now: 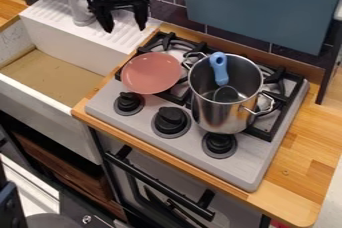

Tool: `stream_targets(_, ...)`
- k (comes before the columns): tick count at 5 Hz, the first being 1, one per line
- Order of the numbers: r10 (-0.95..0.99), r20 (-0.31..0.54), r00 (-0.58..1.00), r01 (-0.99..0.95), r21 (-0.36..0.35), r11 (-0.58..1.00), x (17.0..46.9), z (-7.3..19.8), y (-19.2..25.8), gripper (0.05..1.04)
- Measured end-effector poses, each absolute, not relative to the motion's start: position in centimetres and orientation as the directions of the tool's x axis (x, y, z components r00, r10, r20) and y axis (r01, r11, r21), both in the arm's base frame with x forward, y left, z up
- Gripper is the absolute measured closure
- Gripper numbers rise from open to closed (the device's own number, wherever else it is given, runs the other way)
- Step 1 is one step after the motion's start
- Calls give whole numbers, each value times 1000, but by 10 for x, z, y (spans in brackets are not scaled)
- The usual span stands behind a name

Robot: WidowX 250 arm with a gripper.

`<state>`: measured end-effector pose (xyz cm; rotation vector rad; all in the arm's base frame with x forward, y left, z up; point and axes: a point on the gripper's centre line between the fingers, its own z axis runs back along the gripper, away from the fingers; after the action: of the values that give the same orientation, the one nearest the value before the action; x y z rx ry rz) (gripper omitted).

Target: Moved the plastic plate above the stainless pot.

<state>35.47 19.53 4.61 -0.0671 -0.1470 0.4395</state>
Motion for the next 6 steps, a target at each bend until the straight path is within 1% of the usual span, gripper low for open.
stream_targets(1,414,86,906,-402,-126,907,349,40,204,84)
stream_targets(2,381,73,922,-363,-189,913,340,36,209,84)
stream_targets(3,355,64,933,-333,-228,915,325,33,217,84)
stream_targets(4,333,44,942,-315,-233,920,307,14,215,84)
stream_targets(5,325,31,945,-308,-244,920,297,-2,205,84)
stream_targets(6,326,31,945,-308,-260,915,292,-11,198,84)
